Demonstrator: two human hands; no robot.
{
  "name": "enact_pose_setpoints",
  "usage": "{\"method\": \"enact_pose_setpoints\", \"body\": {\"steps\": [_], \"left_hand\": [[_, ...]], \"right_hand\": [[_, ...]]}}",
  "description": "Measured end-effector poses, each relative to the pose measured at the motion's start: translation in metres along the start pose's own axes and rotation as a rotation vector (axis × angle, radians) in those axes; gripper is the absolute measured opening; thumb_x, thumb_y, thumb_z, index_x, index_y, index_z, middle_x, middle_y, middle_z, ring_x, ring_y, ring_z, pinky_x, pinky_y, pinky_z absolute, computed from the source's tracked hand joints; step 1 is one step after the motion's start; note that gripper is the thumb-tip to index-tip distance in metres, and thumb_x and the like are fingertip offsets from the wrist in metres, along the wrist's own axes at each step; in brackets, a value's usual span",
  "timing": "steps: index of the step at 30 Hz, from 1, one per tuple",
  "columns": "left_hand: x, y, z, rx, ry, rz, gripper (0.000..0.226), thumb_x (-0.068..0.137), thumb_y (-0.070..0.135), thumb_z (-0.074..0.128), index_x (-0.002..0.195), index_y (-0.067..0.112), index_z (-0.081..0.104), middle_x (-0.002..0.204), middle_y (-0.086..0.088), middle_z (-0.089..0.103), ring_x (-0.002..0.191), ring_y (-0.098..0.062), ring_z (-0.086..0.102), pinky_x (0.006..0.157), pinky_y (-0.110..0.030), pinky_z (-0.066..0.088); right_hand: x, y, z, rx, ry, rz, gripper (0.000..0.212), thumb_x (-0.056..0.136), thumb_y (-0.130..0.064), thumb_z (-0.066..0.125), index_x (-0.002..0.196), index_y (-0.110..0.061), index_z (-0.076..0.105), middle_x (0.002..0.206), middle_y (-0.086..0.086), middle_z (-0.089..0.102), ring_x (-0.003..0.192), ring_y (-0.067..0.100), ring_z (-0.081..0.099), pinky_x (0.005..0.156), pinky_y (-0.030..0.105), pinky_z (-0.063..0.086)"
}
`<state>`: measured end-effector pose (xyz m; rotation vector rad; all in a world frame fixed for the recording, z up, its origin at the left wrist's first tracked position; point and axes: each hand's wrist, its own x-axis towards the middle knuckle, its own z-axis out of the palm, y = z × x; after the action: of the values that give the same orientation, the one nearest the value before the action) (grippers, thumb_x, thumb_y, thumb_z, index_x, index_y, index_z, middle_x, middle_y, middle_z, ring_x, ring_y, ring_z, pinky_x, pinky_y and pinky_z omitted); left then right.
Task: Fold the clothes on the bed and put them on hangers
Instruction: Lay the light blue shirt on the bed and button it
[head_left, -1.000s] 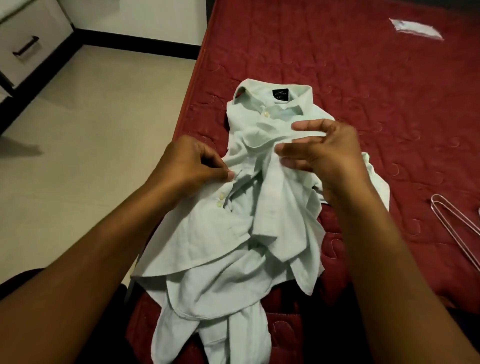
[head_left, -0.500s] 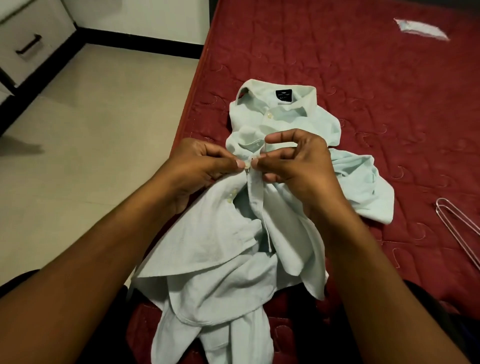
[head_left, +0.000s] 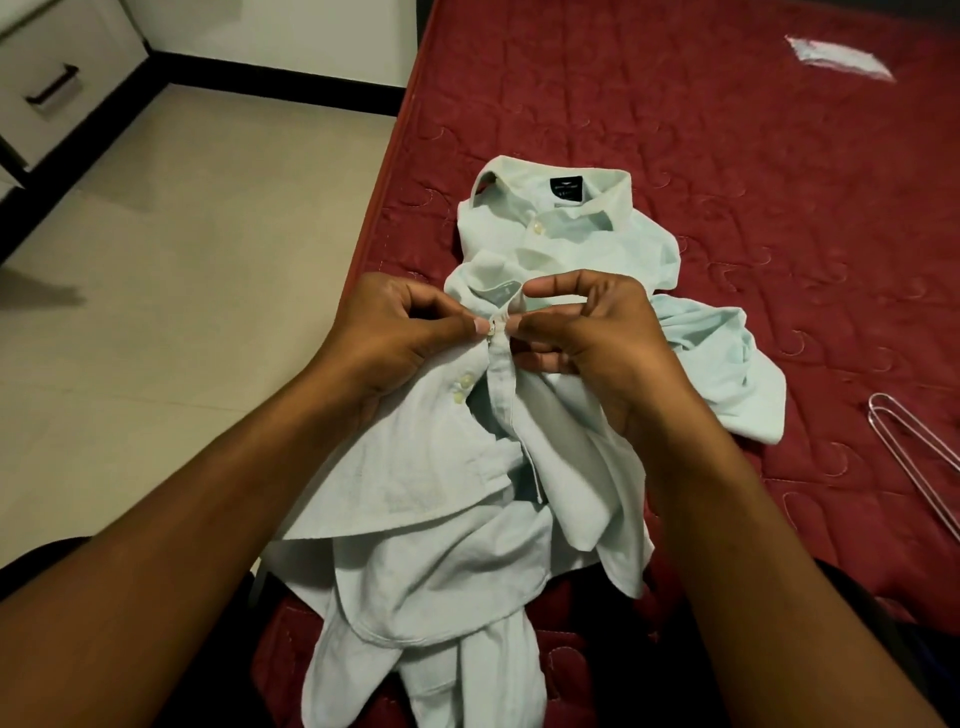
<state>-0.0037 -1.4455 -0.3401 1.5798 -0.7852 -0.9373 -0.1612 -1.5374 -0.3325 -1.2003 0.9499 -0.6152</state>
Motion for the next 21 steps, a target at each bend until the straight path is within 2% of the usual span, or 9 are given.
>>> {"method": "enact_pose_setpoints", "body": {"steps": [3, 6, 10, 13, 17, 19, 21], "left_hand": [[0.001, -0.003, 0.002, 0.027, 0.013, 0.069, 0.014, 0.078, 0.001, 0.082, 0.090, -0.005, 0.077, 0.082, -0.012, 0.076, 0.066, -0.007, 0.068, 0.065, -0.014, 0.054], [0.001, -0.006, 0.004, 0.023, -0.014, 0.102, 0.014, 0.079, 0.001, 0.081, 0.091, -0.005, 0.077, 0.081, -0.008, 0.076, 0.068, -0.006, 0.069, 0.066, -0.014, 0.053], [0.004, -0.011, 0.007, 0.009, -0.036, 0.100, 0.017, 0.078, 0.003, 0.082, 0.092, -0.005, 0.076, 0.084, -0.011, 0.077, 0.073, -0.010, 0.072, 0.069, -0.016, 0.055], [0.009, -0.015, 0.007, -0.010, -0.056, 0.083, 0.018, 0.078, 0.003, 0.081, 0.092, -0.007, 0.075, 0.086, -0.014, 0.076, 0.075, -0.012, 0.071, 0.072, -0.018, 0.057], [0.014, -0.020, 0.011, 0.099, -0.085, 0.071, 0.013, 0.083, 0.002, 0.078, 0.092, -0.006, 0.075, 0.083, -0.011, 0.074, 0.070, -0.004, 0.067, 0.069, -0.016, 0.054], [0.015, -0.021, 0.013, 0.116, -0.090, 0.057, 0.008, 0.085, 0.001, 0.076, 0.092, -0.004, 0.075, 0.080, -0.007, 0.074, 0.069, -0.003, 0.067, 0.068, -0.015, 0.054], [0.015, -0.022, 0.015, 0.054, -0.069, -0.002, 0.008, 0.086, 0.003, 0.075, 0.092, -0.002, 0.077, 0.079, -0.007, 0.076, 0.071, -0.008, 0.070, 0.069, -0.019, 0.057]], "right_hand": [[0.000, -0.002, -0.004, 0.072, -0.024, 0.070, 0.032, 0.087, 0.011, 0.070, 0.116, 0.003, 0.058, 0.090, 0.024, 0.076, 0.071, 0.029, 0.075, 0.067, 0.035, 0.064], [0.001, -0.002, -0.007, 0.091, -0.015, 0.106, 0.039, 0.084, 0.012, 0.072, 0.119, 0.003, 0.057, 0.090, 0.024, 0.076, 0.073, 0.031, 0.075, 0.072, 0.038, 0.065], [0.001, -0.001, -0.006, 0.089, 0.024, 0.080, 0.044, 0.076, 0.016, 0.078, 0.114, 0.002, 0.060, 0.088, 0.024, 0.076, 0.071, 0.028, 0.075, 0.068, 0.036, 0.065], [0.002, 0.005, -0.005, 0.038, 0.067, 0.036, 0.048, 0.071, 0.014, 0.084, 0.110, -0.001, 0.059, 0.091, 0.025, 0.076, 0.079, 0.031, 0.077, 0.073, 0.040, 0.065], [0.006, 0.010, -0.006, 0.014, 0.084, 0.028, 0.047, 0.068, 0.015, 0.085, 0.105, 0.000, 0.060, 0.088, 0.027, 0.075, 0.079, 0.036, 0.076, 0.074, 0.045, 0.064], [0.008, 0.013, -0.007, -0.058, 0.115, 0.000, 0.045, 0.067, 0.013, 0.086, 0.103, -0.002, 0.062, 0.083, 0.024, 0.075, 0.077, 0.038, 0.076, 0.076, 0.052, 0.064], [0.010, 0.019, -0.006, -0.247, 0.171, -0.099, 0.042, 0.066, 0.005, 0.086, 0.099, -0.009, 0.064, 0.075, 0.013, 0.076, 0.070, 0.032, 0.076, 0.074, 0.054, 0.064]]}}
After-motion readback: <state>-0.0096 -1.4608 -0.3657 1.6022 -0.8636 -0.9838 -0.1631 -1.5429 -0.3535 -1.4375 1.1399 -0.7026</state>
